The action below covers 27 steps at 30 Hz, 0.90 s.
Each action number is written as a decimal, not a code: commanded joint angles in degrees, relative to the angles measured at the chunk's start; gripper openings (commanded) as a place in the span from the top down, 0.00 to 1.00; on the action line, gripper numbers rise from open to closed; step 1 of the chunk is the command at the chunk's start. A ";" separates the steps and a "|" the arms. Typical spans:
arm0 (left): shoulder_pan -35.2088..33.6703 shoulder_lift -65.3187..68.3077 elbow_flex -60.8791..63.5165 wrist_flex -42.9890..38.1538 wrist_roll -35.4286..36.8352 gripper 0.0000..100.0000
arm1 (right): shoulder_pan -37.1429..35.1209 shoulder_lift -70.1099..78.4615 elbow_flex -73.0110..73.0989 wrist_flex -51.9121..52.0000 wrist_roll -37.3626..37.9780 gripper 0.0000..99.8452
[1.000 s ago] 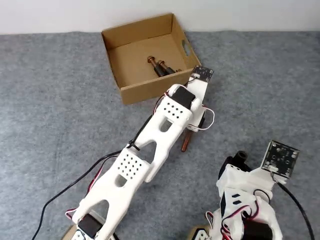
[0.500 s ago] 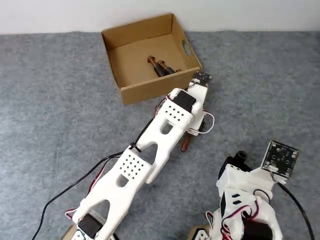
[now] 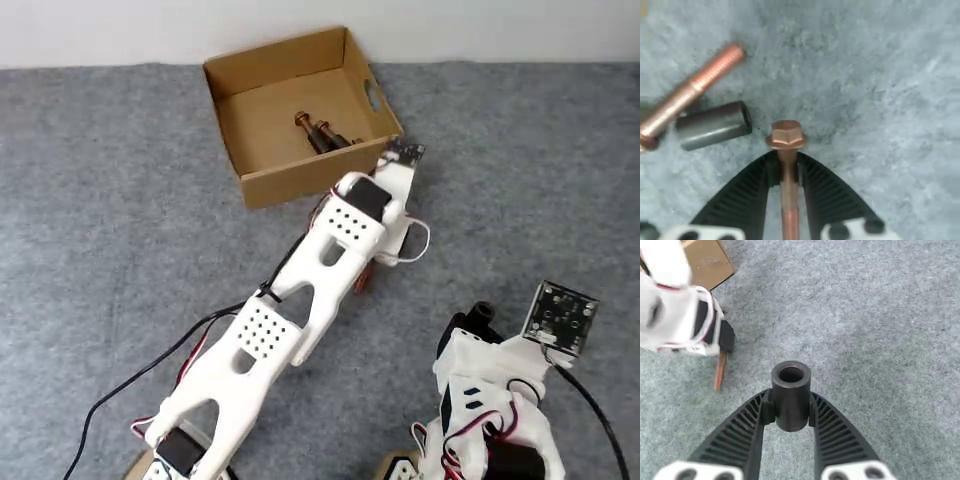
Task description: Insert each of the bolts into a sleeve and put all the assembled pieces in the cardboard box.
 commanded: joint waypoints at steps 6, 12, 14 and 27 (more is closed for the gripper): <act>1.49 -20.66 -0.75 1.67 0.44 1.00 | 0.66 -0.13 -0.35 -1.10 -0.35 0.99; 1.49 -35.16 15.60 1.67 0.35 1.00 | 0.57 -0.13 -0.44 -1.10 -0.35 0.99; 1.49 -41.23 22.02 1.58 0.26 1.00 | 0.57 -0.13 -0.53 -1.10 -0.35 0.99; 1.23 -77.27 52.09 -3.08 -2.11 1.00 | 0.22 -0.22 -1.49 -0.92 -0.35 0.99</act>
